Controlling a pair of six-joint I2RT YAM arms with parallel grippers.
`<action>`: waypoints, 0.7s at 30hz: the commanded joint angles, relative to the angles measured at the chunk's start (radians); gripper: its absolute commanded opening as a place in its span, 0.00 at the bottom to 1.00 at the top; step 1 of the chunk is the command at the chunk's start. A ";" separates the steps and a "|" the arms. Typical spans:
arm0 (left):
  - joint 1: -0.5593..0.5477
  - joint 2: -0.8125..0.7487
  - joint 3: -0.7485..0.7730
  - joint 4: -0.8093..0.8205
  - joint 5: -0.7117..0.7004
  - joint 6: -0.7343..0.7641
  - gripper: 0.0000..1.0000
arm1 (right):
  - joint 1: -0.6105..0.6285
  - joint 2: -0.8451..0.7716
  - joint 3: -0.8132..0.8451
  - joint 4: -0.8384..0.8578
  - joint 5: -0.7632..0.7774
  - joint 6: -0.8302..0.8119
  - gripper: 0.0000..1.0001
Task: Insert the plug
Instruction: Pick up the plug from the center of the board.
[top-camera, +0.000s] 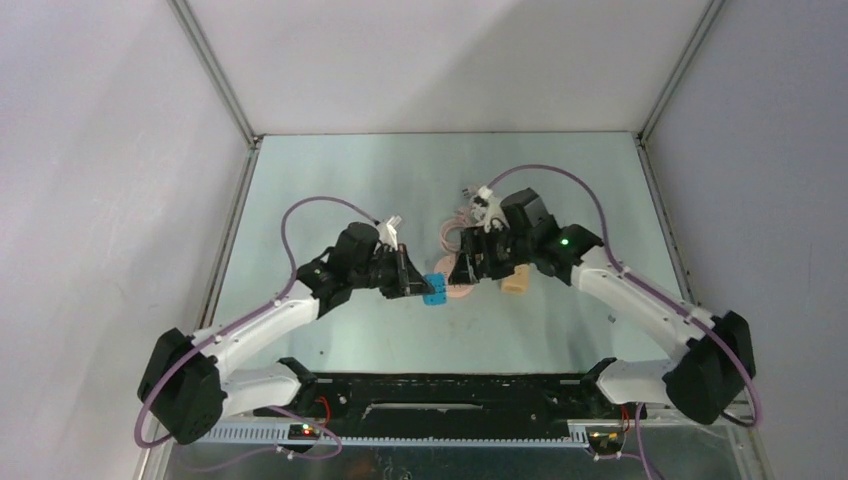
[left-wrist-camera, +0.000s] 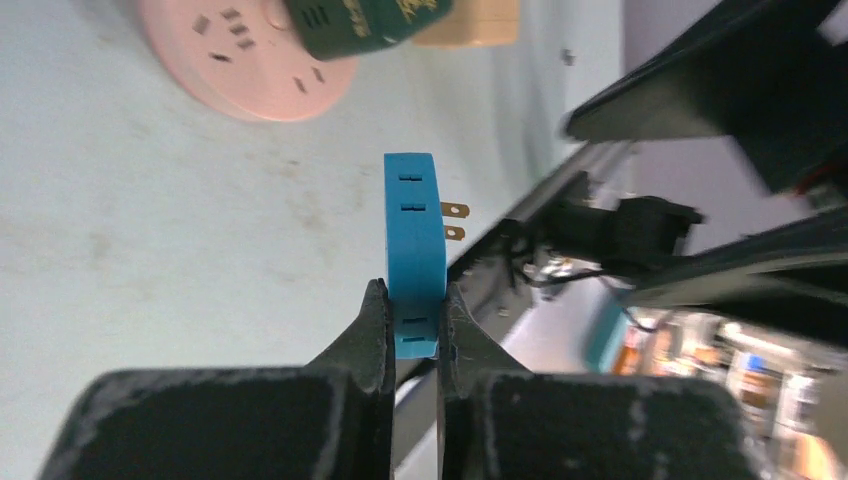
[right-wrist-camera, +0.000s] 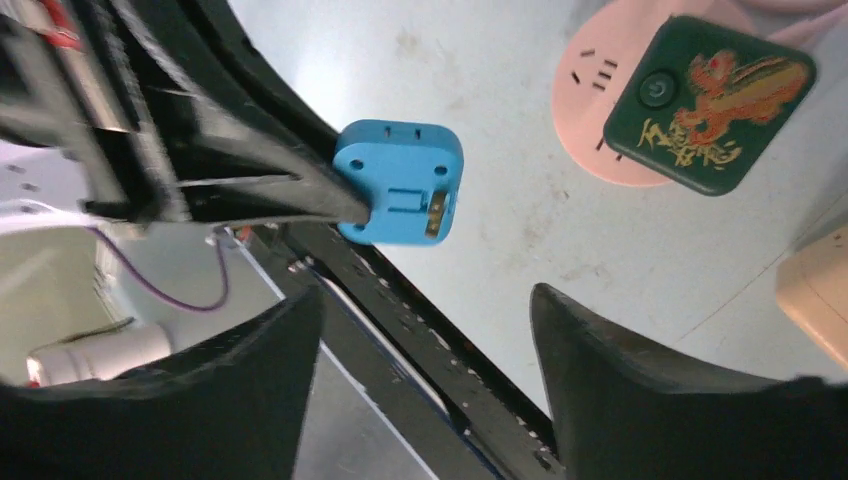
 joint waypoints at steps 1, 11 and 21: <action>0.001 -0.079 0.067 -0.160 -0.151 0.310 0.00 | -0.063 -0.128 0.038 0.032 -0.062 0.006 0.84; -0.053 -0.305 0.090 -0.111 -0.187 0.919 0.00 | -0.172 -0.168 0.038 0.086 -0.436 0.001 1.00; -0.269 -0.445 0.086 -0.026 -0.303 1.566 0.00 | -0.176 -0.099 0.038 0.202 -0.611 0.156 1.00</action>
